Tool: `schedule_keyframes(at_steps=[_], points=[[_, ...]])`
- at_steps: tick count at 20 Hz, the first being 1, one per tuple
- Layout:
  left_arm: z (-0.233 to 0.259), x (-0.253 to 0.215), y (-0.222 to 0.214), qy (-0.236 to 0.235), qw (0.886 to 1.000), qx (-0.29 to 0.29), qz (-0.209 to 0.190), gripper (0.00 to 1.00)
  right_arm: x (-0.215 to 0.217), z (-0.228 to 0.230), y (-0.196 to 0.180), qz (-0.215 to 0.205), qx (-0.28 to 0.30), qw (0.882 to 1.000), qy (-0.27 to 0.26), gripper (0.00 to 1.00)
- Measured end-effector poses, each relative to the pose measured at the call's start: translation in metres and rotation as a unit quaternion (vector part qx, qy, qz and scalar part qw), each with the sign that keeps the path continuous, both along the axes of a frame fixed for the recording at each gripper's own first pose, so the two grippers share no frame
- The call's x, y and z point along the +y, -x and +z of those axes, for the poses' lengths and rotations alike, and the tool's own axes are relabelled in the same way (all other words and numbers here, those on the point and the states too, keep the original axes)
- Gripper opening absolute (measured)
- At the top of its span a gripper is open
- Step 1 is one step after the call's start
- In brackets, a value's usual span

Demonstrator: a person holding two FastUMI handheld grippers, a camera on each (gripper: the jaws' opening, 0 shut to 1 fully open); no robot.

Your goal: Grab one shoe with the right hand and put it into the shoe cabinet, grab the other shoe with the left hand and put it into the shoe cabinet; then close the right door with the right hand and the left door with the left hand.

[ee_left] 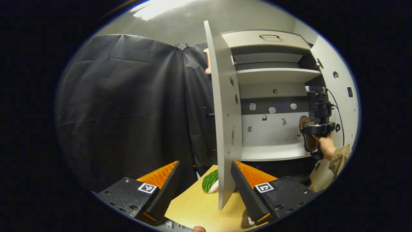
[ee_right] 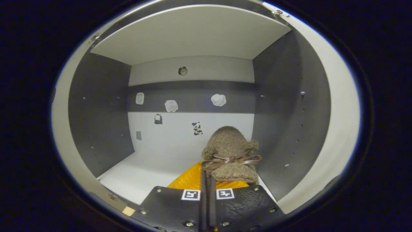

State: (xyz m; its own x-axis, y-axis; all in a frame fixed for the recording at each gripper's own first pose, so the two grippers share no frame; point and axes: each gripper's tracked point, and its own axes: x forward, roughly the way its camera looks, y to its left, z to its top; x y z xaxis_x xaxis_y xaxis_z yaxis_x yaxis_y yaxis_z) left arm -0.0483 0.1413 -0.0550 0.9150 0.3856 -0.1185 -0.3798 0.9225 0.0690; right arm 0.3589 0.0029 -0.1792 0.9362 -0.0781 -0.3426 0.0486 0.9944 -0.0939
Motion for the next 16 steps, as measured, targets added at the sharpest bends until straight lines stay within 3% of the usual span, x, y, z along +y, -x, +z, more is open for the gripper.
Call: schedule_keyframes(at_steps=[5,11,12,15,16], points=[[-0.008,0.017,0.010,0.009,0.999,0.007,0.037,0.95,-0.013,-0.046,-0.021,-0.011,0.054,0.998,-0.012,0.04],[-0.022,0.020,0.022,0.033,0.998,0.019,0.056,0.94,-0.015,-0.070,-0.031,-0.022,0.080,0.996,-0.019,0.04],[-0.023,0.021,0.025,0.032,0.998,0.022,0.058,0.95,-0.017,-0.076,-0.034,-0.026,0.087,0.996,-0.022,0.08],[-0.029,0.022,0.028,0.036,0.997,0.030,0.059,0.94,-0.012,-0.086,-0.032,-0.024,0.111,0.993,-0.038,0.10],[-0.031,0.021,0.028,0.039,0.997,0.031,0.058,0.94,-0.011,-0.083,-0.031,-0.023,0.109,0.993,-0.036,0.24]])
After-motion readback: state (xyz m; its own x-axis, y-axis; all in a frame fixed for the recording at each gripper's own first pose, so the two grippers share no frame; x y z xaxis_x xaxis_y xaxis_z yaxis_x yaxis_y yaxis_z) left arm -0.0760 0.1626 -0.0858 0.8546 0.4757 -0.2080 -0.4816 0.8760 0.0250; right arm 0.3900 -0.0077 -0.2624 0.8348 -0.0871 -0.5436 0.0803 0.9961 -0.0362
